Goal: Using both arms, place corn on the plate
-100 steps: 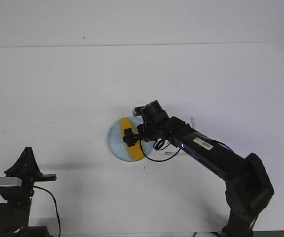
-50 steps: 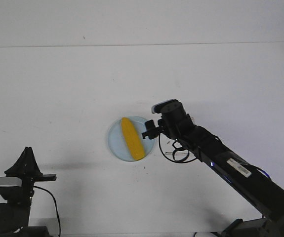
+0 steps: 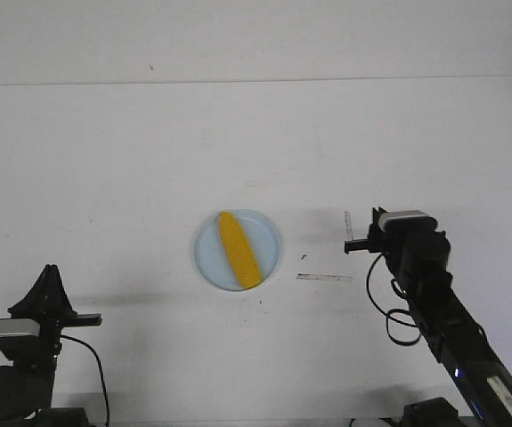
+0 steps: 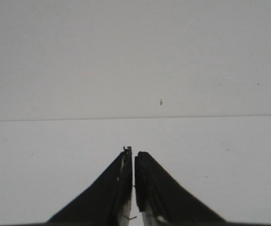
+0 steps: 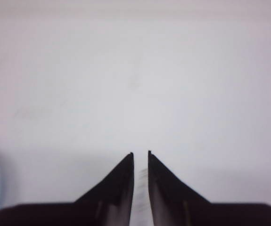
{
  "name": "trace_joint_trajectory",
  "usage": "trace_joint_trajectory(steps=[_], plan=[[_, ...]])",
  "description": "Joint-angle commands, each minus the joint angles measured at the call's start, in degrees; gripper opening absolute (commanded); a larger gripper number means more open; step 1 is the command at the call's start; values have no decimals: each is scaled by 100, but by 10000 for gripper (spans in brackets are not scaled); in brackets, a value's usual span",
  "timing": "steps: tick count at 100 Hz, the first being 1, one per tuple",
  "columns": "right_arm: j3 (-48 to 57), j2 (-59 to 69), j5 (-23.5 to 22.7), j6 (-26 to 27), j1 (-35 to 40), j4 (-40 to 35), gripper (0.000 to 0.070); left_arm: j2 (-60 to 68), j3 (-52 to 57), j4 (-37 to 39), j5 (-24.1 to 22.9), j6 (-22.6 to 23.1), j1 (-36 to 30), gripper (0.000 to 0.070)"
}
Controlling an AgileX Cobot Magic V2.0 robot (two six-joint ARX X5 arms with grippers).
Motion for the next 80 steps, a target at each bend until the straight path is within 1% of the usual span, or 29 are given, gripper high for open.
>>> trace_joint_trajectory(steps=[1, 10, 23, 29, 45, 60, 80], plan=[[-391, -411, 0, -278, -197, 374, 54, -11, 31, 70, -33, -28, 9, 1], [-824, -1069, -4, -293, -481, 380, 54, -11, 31, 70, -33, -28, 9, 1], [-1217, -1954, -15, -291, -809, 9, 32, -11, 31, 70, -33, -28, 9, 1], [-1298, -2350, -20, -291, -907, -240, 19, -11, 31, 70, -33, -28, 9, 1], [-1298, -3067, -20, -275, -949, -761, 19, -11, 31, 68, -33, -28, 9, 1], [-1298, -3635, -197, -223, -922, -844, 19, -11, 31, 68, -33, -28, 9, 1], [-1298, -4159, -199, -223, -922, -841, 19, -11, 31, 70, -33, -28, 9, 1]])
